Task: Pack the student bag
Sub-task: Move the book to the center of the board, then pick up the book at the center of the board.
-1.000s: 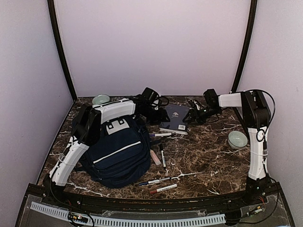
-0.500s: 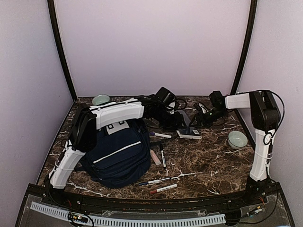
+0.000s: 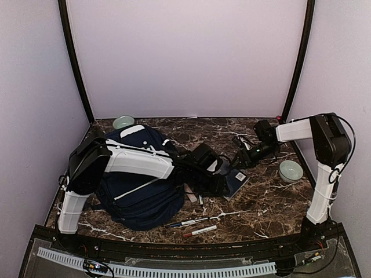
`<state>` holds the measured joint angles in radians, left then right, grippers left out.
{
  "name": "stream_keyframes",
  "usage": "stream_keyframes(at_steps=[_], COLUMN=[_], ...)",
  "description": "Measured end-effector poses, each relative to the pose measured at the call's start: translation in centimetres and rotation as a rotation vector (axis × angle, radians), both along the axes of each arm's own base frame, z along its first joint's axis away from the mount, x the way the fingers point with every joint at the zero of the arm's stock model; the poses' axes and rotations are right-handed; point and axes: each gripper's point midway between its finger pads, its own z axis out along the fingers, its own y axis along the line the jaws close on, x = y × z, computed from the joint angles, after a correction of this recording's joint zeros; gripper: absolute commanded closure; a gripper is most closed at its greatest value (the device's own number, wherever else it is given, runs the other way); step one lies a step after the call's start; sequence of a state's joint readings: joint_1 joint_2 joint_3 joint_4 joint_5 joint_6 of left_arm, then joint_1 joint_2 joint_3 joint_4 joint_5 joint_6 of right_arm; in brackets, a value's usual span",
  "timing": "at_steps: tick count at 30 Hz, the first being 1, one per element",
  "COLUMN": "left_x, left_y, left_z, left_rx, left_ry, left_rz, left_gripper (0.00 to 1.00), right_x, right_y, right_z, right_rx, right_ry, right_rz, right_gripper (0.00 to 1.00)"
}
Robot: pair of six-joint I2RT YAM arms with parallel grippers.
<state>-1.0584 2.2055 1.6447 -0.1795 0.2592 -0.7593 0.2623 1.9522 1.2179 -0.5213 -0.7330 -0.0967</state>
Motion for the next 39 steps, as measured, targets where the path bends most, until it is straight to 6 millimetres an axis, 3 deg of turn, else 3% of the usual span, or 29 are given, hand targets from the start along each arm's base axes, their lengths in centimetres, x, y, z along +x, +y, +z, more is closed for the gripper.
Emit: stream_keyframes(at_steps=[5, 8, 15, 26, 29, 30, 31, 39], left_x=[-0.5, -0.4, 0.1, 2.8, 3.3, 3.5, 3.6, 3.9], left_y=[1.9, 2.2, 3.5, 5.0, 5.0, 4.8, 4.7, 4.6], left_z=[-2.5, -2.0, -2.1, -2.1, -1.7, -1.5, -1.3, -0.8], left_rx=[0.019, -0.003, -0.051, -0.108, -0.129, -0.149, -0.174, -0.306], left_ry=[0.015, 0.003, 0.004, 0.001, -0.007, -0.006, -0.006, -0.024], left_rz=[0.071, 0.122, 0.295, 0.576, 0.607, 0.617, 0.624, 0.645], left_gripper=[0.38, 0.33, 0.32, 0.32, 0.28, 0.12, 0.09, 0.19], right_x=[-2.1, -2.4, -2.8, -2.9, -2.9, -2.9, -2.9, -2.9], right_y=[0.4, 0.4, 0.5, 0.5, 0.5, 0.5, 0.5, 0.5], right_z=[-1.0, -1.0, -0.9, -1.0, -1.0, -1.0, -1.0, -1.0], right_rx=[0.021, 0.026, 0.039, 0.039, 0.039, 0.039, 0.039, 0.041], right_ry=[0.036, 0.037, 0.046, 0.043, 0.043, 0.042, 0.041, 0.041], right_rz=[0.036, 0.040, 0.045, 0.049, 0.050, 0.050, 0.052, 0.054], right_gripper=[0.40, 0.40, 0.40, 0.40, 0.40, 0.40, 0.40, 0.41])
